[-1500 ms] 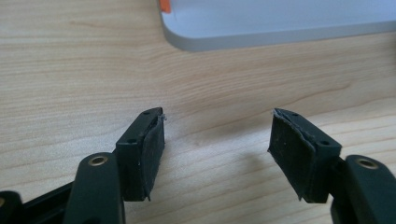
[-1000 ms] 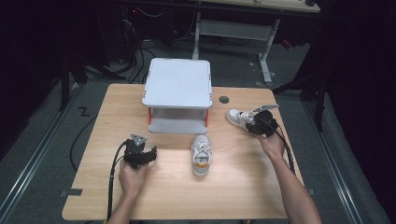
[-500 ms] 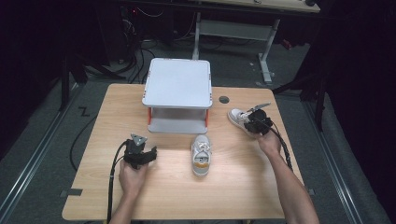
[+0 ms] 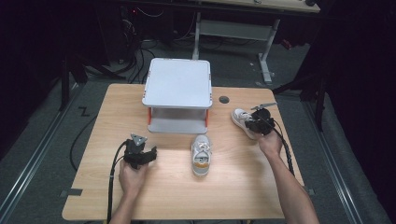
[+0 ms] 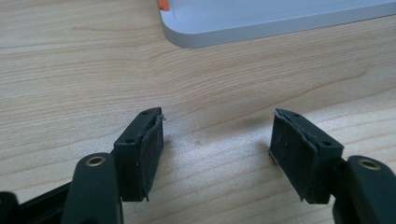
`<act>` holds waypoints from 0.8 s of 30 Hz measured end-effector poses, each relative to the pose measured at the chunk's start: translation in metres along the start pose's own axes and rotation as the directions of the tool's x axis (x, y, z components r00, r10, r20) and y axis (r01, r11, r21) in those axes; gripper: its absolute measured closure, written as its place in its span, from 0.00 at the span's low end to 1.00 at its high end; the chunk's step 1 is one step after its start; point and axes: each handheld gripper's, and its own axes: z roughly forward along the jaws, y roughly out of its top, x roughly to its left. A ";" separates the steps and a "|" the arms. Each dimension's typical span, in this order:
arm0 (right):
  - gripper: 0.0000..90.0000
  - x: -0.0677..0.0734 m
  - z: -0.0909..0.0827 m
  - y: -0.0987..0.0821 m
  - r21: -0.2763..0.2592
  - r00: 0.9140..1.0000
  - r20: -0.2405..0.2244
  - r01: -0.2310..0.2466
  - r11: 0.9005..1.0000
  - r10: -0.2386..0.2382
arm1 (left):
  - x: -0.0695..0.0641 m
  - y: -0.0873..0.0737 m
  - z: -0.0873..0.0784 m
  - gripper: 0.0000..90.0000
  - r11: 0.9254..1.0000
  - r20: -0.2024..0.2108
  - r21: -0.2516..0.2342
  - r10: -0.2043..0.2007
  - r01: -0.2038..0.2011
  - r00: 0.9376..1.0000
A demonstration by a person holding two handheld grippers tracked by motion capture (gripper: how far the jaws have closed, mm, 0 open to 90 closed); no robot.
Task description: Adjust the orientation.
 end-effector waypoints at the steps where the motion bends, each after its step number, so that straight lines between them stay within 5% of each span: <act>1: 0.95 0.000 -0.003 -0.001 -0.002 1.000 0.001 -0.004 1.000 0.004 | 0.000 0.000 0.000 0.39 1.000 0.000 0.000 0.000 0.000 1.000; 15: 0.95 0.005 -0.038 -0.025 -0.045 1.000 0.019 -0.016 0.999 0.017 | 0.000 0.000 0.000 0.39 1.000 0.000 0.000 -0.007 0.007 1.000; 24: 0.95 0.026 -0.057 -0.040 -0.041 0.999 -0.032 0.013 0.999 -0.014 | 0.000 0.000 0.000 0.38 1.000 0.004 -0.001 -0.009 0.009 1.000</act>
